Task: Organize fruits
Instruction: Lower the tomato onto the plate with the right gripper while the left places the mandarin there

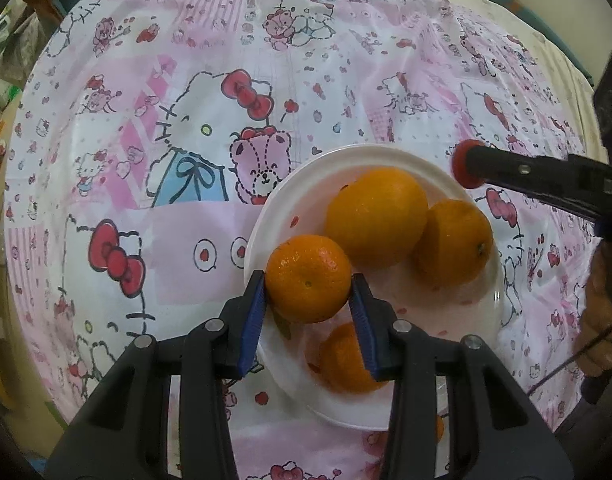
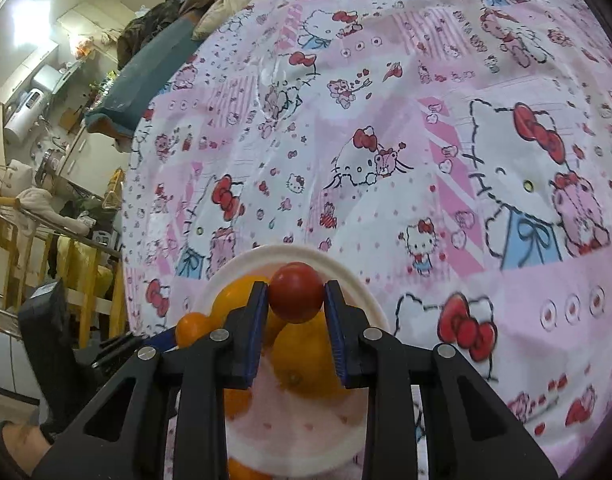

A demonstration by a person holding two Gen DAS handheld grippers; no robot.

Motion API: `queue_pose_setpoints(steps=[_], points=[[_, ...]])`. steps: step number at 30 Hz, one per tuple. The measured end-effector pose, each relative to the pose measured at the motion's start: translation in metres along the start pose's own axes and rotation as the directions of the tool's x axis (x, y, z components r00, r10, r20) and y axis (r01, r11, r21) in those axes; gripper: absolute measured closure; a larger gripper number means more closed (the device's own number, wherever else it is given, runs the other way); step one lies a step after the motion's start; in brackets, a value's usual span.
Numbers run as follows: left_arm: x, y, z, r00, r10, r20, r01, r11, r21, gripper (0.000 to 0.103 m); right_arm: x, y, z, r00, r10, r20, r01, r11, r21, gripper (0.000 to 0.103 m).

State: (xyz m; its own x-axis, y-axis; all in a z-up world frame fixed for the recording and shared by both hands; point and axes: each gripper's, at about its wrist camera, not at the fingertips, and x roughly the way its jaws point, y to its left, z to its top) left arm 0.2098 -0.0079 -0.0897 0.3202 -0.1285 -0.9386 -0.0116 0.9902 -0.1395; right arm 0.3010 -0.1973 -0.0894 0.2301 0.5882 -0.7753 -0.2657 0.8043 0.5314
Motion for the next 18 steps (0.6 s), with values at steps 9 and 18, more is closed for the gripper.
queue_pose_setpoints(steps=[9, 18], points=[[0.004, 0.0, 0.004, 1.0, -0.015, -0.006, 0.015, 1.0, -0.018, 0.065, 0.022, -0.002, -0.002, 0.999, -0.026, -0.046, 0.025, 1.0, -0.018, 0.07], [0.005, -0.001, 0.005, 1.0, -0.006, -0.009, 0.005, 1.0, -0.027, 0.065, 0.019, 0.002, -0.004, 0.999, -0.022, -0.044, 0.02, 0.999, -0.037, 0.061]])
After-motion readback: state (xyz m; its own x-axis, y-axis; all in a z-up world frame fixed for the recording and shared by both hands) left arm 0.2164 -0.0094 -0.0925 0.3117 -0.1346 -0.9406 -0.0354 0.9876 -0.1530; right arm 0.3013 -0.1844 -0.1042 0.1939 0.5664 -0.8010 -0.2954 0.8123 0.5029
